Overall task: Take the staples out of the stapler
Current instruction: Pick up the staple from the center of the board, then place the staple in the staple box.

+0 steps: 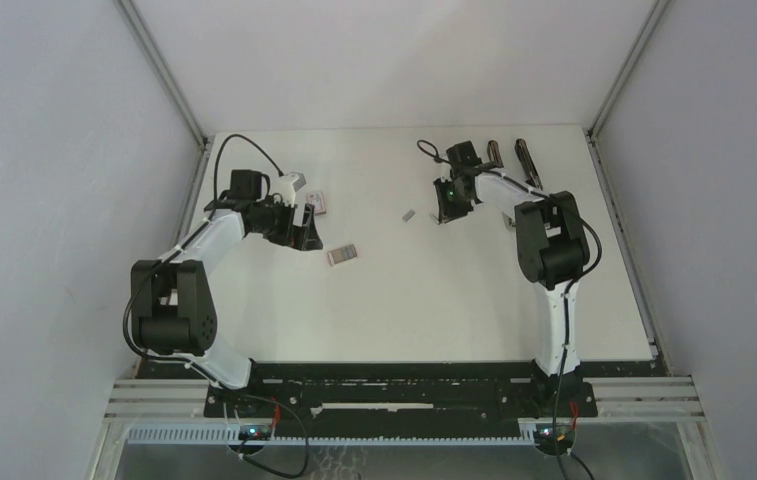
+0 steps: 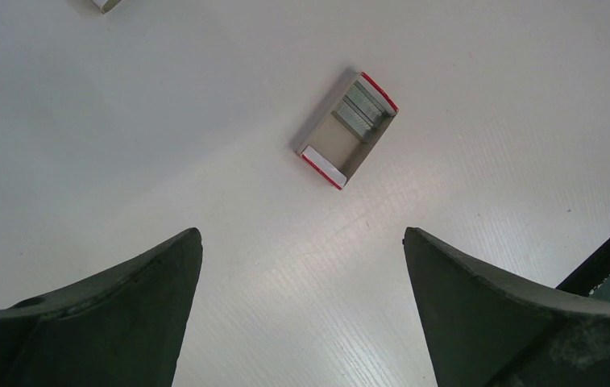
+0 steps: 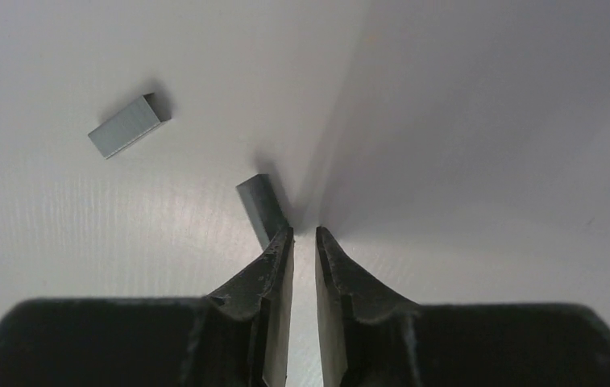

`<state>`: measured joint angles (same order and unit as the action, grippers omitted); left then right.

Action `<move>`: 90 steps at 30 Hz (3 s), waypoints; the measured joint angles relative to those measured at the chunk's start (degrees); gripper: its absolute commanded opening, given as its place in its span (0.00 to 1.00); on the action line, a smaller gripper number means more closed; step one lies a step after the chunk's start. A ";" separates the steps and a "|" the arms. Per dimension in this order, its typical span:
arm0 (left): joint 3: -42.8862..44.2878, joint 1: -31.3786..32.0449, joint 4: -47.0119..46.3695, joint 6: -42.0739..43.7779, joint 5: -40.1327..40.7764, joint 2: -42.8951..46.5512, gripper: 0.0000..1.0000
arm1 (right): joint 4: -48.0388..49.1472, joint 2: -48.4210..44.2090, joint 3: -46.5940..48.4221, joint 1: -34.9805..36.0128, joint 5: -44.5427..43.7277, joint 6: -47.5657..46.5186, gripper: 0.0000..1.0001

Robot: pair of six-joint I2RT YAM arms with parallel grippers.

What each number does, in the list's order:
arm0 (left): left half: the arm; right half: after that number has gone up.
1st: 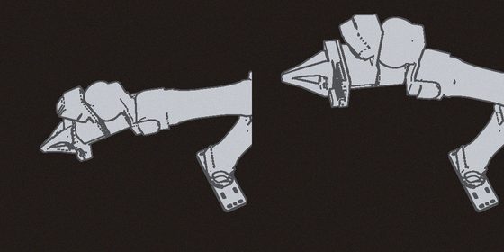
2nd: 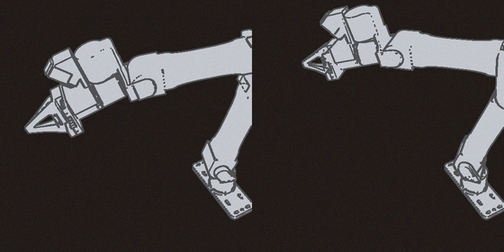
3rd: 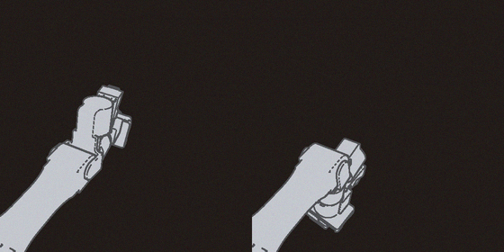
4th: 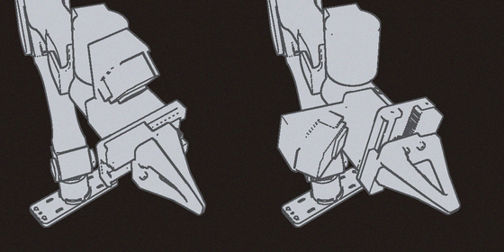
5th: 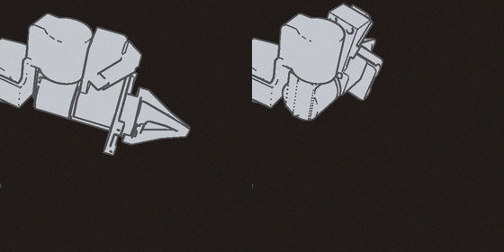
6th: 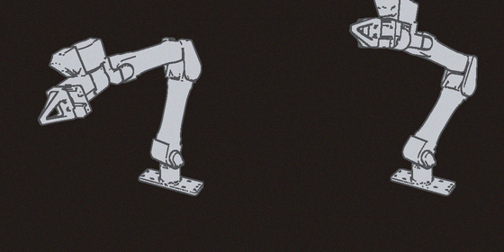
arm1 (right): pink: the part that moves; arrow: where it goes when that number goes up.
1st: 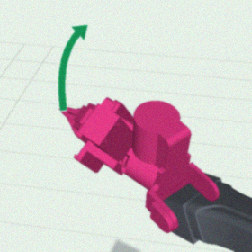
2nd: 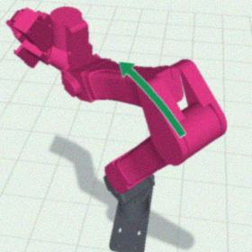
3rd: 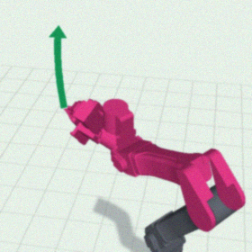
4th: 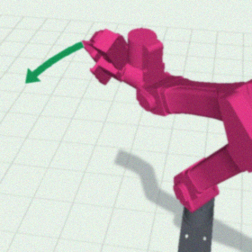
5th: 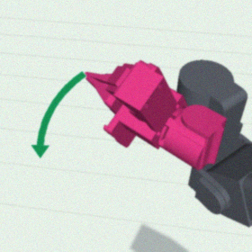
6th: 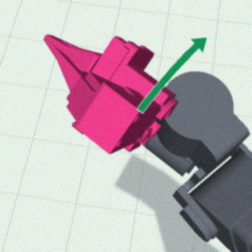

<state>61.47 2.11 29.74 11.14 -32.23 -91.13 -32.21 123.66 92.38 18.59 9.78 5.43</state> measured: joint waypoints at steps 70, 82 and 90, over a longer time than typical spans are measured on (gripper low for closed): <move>-10.38 -14.78 -11.89 -5.60 -8.55 9.29 1.00 | -2.51 4.94 18.08 29.88 -10.67 6.54 0.00; -11.04 -14.80 -13.22 -5.64 -8.55 10.64 1.00 | -3.87 8.39 21.75 32.22 -11.50 7.19 0.00; -11.15 -14.88 -14.10 -5.79 -8.59 11.19 1.00 | -4.94 9.25 21.77 32.17 -12.63 7.34 0.00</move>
<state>50.33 -12.78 15.64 5.34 -40.82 -79.94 -37.15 132.90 114.15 50.76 -2.85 12.78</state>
